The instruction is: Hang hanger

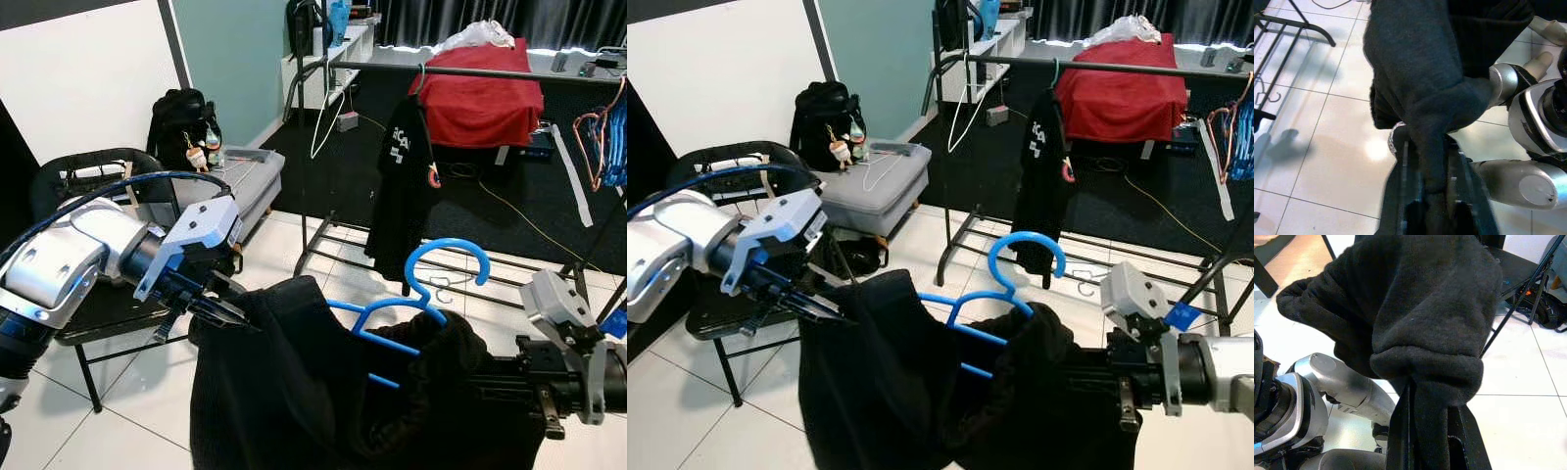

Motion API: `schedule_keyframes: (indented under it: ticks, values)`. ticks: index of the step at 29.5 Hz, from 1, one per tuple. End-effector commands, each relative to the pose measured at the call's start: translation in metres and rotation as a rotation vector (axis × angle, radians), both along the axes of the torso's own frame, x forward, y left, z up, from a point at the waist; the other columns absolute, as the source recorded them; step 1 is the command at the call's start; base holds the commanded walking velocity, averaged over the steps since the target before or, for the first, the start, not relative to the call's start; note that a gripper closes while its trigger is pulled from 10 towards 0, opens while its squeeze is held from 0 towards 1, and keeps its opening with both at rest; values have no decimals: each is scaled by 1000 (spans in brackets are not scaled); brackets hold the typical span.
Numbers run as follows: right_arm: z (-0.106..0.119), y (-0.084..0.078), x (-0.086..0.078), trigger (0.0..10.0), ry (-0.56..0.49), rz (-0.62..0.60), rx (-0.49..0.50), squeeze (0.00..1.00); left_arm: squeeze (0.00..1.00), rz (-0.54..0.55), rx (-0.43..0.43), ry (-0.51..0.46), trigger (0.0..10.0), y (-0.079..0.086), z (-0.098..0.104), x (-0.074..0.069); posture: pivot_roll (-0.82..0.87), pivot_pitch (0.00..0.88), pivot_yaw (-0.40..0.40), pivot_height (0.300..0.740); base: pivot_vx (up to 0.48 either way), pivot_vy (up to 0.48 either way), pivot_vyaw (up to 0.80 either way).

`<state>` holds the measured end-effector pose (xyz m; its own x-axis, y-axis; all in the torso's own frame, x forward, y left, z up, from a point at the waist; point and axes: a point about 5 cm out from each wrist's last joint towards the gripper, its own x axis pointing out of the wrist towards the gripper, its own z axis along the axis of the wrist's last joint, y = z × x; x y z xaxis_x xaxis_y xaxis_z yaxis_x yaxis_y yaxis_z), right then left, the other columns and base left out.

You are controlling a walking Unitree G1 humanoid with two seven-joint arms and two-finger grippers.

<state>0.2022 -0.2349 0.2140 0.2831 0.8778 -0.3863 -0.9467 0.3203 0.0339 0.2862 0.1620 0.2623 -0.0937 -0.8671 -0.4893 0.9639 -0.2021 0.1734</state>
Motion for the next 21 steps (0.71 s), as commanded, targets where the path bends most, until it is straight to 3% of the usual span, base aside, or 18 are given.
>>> schedule_keyframes:
  ticks: [1,13,14,15,19,20,21]
  values:
    - [5,3,0,10000,-33,26,-8,0,0,-39,-11,21,0,-5,-2,-4,-174,0,57,740,0,0,0]
    - [-2,5,4,10000,-30,14,-46,0,0,-176,2,108,0,-23,-15,-23,-177,0,51,740,0,0,0]
    - [-2,5,5,10000,-30,13,-48,0,0,-183,-25,72,10000,-28,-14,-24,-177,0,52,740,0,0,0]
    - [-2,4,5,10000,-30,12,-49,0,878,-186,-51,64,10000,-31,-12,-24,-176,0,51,740,0,0,0]
    - [-2,4,5,10000,-30,12,-50,0,878,-184,-68,61,10000,-33,-10,-25,-177,0,51,740,0,0,0]
    - [-1,3,4,10000,-30,12,-51,0,1000,-193,-74,62,10000,-34,-9,-26,-177,0,51,740,0,0,0]
    - [-1,3,4,10000,-30,11,-52,0,1000,-190,-82,37,10000,-36,-8,-27,-175,0,51,740,0,0,0]
